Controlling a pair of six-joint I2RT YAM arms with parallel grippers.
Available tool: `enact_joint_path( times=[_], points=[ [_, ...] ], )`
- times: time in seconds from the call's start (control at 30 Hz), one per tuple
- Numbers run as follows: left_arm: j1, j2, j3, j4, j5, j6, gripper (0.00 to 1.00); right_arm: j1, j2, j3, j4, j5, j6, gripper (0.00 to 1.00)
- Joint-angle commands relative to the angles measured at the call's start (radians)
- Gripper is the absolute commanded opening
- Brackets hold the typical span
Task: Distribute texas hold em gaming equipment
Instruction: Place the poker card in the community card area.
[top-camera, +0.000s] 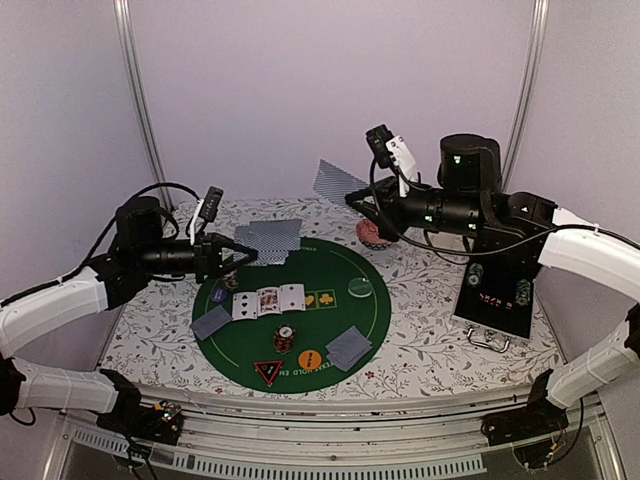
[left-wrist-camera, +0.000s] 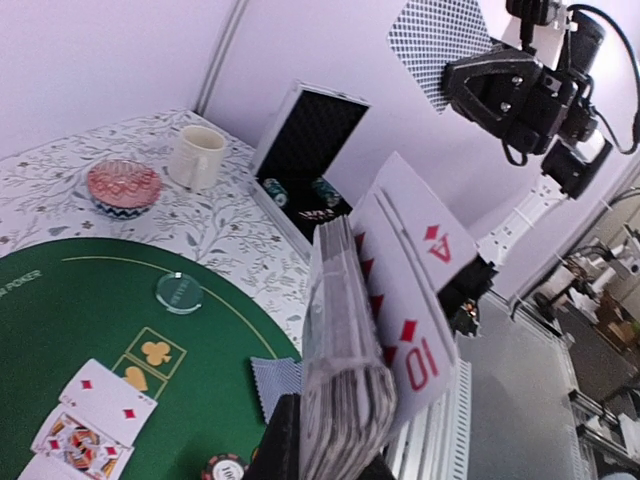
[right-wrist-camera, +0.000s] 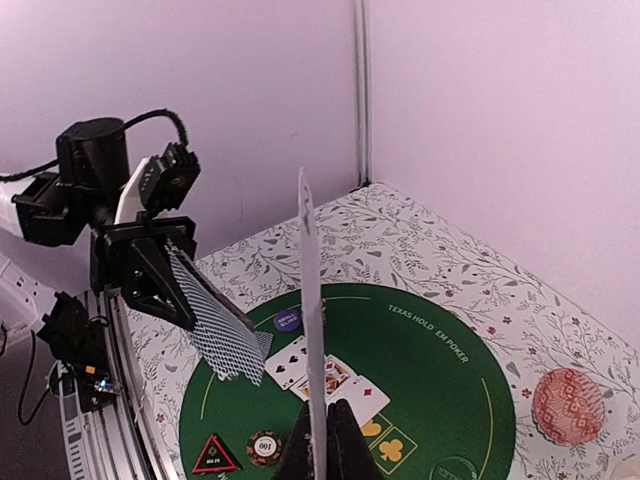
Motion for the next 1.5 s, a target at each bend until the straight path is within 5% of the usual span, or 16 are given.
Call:
enact_joint_path(
  times=[0.0, 0.17, 0.3, 0.4, 0.73, 1.0, 1.47],
  points=[
    [0.054, -0.05, 0.008, -0.05, -0.172, 0.02, 0.0, -0.078, -0.017, -0.032, -0.046, -0.027, 0.152, 0.02],
    [0.082, -0.104, 0.005, -0.096, -0.336, 0.04, 0.0, -0.139, 0.06, -0.041, -0.092, 0.028, 0.381, 0.01],
    [0.1, -0.124, 0.004, -0.108, -0.374, 0.042, 0.0, -0.14, 0.105, -0.268, 0.309, -0.054, 0.706, 0.01],
    [0.107, -0.129, 0.005, -0.114, -0.379, 0.041, 0.0, -0.132, 0.221, -0.288, 0.419, -0.064, 0.882, 0.01],
    [0.116, -0.153, 0.003, -0.119, -0.387, 0.041, 0.0, -0.082, 0.473, -0.201, 0.532, -0.006, 0.987, 0.01],
    [0.127, -0.143, 0.0, -0.112, -0.371, 0.032, 0.0, -0.068, 0.607, -0.241, 0.703, 0.05, 1.333, 0.02],
    [0.127, -0.154, -0.005, -0.1, -0.343, 0.023, 0.0, -0.046, 0.782, -0.148, 0.689, 0.159, 1.564, 0.02]
  ],
)
